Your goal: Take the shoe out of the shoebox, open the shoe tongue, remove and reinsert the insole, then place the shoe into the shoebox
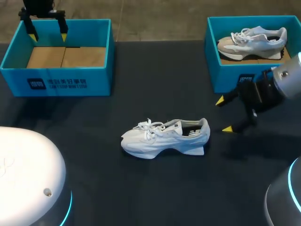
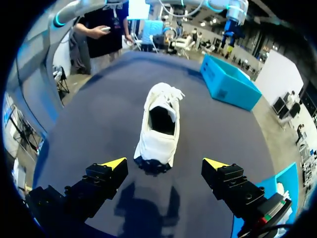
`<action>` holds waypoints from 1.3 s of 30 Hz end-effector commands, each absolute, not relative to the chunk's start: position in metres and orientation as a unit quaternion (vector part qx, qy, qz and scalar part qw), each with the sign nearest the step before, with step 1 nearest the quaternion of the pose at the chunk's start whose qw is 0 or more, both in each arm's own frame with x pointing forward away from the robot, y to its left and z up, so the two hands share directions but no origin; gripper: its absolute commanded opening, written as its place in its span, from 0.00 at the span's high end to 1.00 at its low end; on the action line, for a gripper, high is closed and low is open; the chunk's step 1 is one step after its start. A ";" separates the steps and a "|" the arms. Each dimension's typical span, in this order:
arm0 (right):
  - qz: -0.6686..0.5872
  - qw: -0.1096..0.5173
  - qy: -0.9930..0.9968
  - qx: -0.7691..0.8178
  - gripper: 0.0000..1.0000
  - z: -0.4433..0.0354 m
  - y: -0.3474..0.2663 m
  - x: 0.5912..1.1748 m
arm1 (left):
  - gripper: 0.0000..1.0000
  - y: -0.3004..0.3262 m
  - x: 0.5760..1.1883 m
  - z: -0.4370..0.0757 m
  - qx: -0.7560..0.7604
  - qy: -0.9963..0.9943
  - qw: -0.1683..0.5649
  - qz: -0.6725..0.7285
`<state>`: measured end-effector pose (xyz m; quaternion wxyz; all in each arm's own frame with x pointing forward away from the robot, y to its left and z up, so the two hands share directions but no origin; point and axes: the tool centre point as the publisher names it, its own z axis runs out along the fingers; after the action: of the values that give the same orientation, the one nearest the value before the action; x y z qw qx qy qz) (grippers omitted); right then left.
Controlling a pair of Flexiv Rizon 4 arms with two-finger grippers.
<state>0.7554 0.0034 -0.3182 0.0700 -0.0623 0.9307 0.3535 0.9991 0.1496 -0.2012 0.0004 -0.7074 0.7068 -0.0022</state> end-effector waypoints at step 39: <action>0.463 -0.005 0.886 0.034 0.00 -0.386 0.030 0.743 | 0.00 0.150 0.999 -0.201 -0.707 0.707 0.000 -0.001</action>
<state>0.7422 0.0221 -0.3796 -0.0079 0.0317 0.8864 0.4617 0.9991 0.1496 -0.2012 0.0004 -0.7074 0.7068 -0.0022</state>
